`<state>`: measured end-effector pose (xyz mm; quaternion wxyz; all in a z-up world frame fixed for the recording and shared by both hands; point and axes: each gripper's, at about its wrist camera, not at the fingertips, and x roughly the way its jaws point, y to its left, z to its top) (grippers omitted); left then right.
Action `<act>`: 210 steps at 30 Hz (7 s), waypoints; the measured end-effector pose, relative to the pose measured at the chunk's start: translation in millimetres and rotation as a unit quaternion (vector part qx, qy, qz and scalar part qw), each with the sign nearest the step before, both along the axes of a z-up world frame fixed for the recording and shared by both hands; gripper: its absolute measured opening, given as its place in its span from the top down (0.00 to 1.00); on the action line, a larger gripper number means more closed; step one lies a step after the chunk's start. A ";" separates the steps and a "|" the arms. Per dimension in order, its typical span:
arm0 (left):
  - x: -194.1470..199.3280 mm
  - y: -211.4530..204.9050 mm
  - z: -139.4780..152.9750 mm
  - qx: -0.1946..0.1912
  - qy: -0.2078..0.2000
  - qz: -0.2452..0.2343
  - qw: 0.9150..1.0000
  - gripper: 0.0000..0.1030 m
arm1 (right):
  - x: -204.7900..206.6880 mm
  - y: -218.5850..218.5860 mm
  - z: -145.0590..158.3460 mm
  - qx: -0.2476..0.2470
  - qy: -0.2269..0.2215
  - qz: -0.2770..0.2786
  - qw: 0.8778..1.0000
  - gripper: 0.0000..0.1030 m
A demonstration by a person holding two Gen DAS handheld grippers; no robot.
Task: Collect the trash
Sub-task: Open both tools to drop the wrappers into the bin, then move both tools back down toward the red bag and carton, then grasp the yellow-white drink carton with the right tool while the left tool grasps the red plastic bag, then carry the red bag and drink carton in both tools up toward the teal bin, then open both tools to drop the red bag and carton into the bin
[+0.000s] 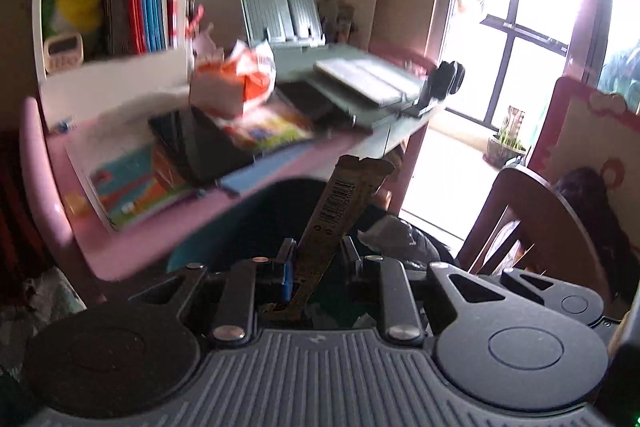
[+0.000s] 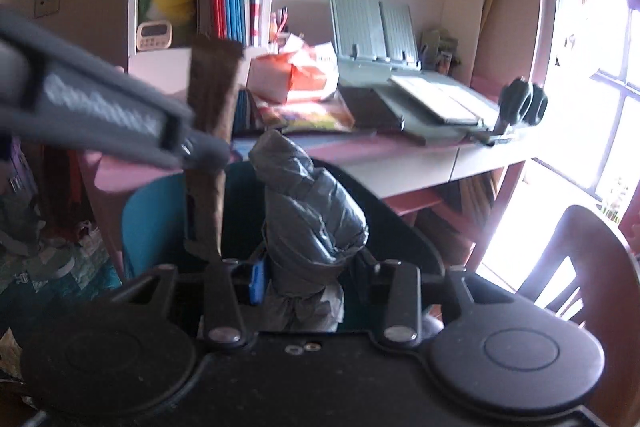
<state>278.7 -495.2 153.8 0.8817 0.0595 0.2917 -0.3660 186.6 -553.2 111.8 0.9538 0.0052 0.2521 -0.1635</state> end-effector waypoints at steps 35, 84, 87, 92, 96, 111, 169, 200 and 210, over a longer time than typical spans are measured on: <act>-24.4 100.8 -7.5 0.013 -0.008 0.036 0.999 0.23 | -39.0 37.3 13.3 0.042 -0.013 0.040 0.998 0.41; 48.6 589.1 -506.1 0.180 0.276 0.264 0.906 0.00 | 114.6 474.6 -449.8 -0.131 0.351 0.515 0.771 0.39; 65.0 587.4 -546.0 0.191 0.277 0.253 0.907 0.00 | 122.8 483.4 -497.4 -0.171 0.373 0.539 0.736 0.39; 83.6 599.2 -611.7 0.160 0.336 0.260 0.891 0.00 | 134.9 490.9 -561.7 -0.214 0.393 0.555 0.701 0.39; 88.6 598.8 -646.6 0.171 0.341 0.241 0.892 0.00 | 140.1 493.2 -603.5 -0.256 0.390 0.578 0.670 0.39; 125.6 610.0 -716.8 0.146 0.367 0.270 0.878 0.15 | 151.3 509.2 -679.7 -0.350 0.391 0.598 0.605 0.39; -54.4 370.1 -59.2 0.054 -0.068 0.193 0.977 0.52 | -47.7 277.7 -24.0 -0.060 0.013 0.211 0.976 0.50; -5.1 3.4 3.5 0.073 -0.113 0.037 0.990 0.51 | -2.2 16.0 3.8 0.022 -0.053 -0.061 0.996 0.51; 27.2 0.1 -42.4 0.094 -0.016 0.022 0.995 0.49 | 7.9 13.7 -12.3 0.037 -0.022 -0.055 0.998 0.45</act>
